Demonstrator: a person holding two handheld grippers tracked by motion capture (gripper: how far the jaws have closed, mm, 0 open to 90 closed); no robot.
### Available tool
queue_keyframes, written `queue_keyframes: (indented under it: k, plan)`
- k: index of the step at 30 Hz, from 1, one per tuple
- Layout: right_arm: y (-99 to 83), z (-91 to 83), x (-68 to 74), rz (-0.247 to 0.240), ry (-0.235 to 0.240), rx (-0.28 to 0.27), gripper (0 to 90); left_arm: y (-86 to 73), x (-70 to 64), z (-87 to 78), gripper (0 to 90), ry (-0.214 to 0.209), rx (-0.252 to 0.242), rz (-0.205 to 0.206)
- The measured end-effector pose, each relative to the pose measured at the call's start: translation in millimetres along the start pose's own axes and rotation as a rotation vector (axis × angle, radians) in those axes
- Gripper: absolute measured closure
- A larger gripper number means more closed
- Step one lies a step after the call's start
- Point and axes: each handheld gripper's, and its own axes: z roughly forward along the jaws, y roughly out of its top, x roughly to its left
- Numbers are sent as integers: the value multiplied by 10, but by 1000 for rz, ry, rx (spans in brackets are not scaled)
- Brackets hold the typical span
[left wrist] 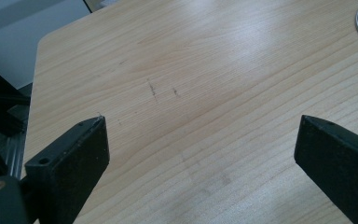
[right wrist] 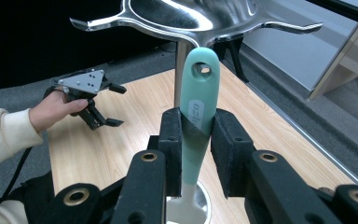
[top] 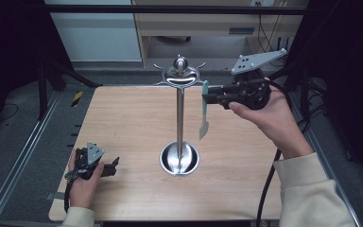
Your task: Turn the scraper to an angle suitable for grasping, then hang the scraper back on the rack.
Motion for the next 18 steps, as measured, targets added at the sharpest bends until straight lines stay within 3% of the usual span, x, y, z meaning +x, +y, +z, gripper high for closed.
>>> queue_keyframes:
  k: [18]
  plan:
    - [-64, -56, 30, 11, -9, -37, 664, 1, 1, 5, 29, -2, 2, 1]
